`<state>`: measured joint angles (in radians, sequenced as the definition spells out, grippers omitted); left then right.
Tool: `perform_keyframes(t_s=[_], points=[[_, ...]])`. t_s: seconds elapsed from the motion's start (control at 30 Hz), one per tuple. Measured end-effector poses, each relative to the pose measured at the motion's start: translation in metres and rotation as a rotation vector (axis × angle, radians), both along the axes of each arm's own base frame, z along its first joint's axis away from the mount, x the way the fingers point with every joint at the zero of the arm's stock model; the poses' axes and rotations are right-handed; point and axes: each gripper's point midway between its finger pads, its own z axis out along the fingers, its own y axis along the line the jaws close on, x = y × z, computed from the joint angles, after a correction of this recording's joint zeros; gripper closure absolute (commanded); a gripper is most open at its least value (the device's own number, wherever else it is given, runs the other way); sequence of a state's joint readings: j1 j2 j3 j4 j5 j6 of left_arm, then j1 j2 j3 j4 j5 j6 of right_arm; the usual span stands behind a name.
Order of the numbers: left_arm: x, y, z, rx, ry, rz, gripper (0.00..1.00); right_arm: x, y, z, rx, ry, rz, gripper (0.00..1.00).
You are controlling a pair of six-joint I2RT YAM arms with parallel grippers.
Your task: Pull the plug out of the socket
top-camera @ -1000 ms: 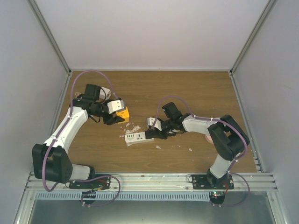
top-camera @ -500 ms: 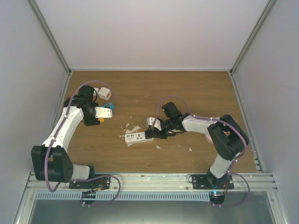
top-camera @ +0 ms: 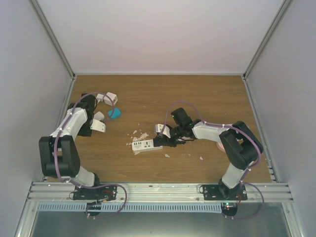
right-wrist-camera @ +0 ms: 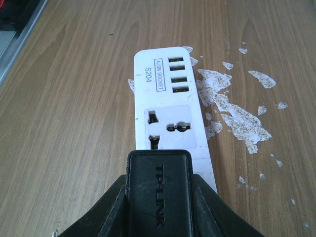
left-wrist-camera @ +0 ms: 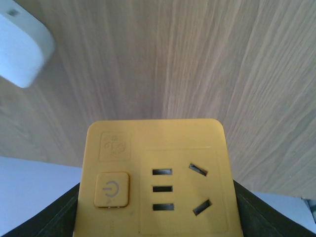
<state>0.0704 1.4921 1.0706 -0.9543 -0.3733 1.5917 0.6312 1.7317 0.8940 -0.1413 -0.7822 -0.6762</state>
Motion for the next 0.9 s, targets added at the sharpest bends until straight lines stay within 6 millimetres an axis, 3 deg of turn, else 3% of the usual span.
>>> perform_keyframes(t_s=[0.27, 0.53, 0.9], points=[[0.000, 0.022, -0.023, 0.117, 0.107, 0.011, 0.77, 0.000, 0.000, 0.000, 0.000, 0.000, 0.000, 0.84], [0.003, 0.030, -0.044, 0.166, 0.169, 0.026, 0.68, 0.000, 0.000, 0.000, 0.000, 0.000, 0.000, 0.84], [0.009, 0.032, -0.048, 0.175, 0.146, 0.052, 0.24, 0.000, 0.000, 0.000, 0.000, 0.001, -0.001, 0.84]])
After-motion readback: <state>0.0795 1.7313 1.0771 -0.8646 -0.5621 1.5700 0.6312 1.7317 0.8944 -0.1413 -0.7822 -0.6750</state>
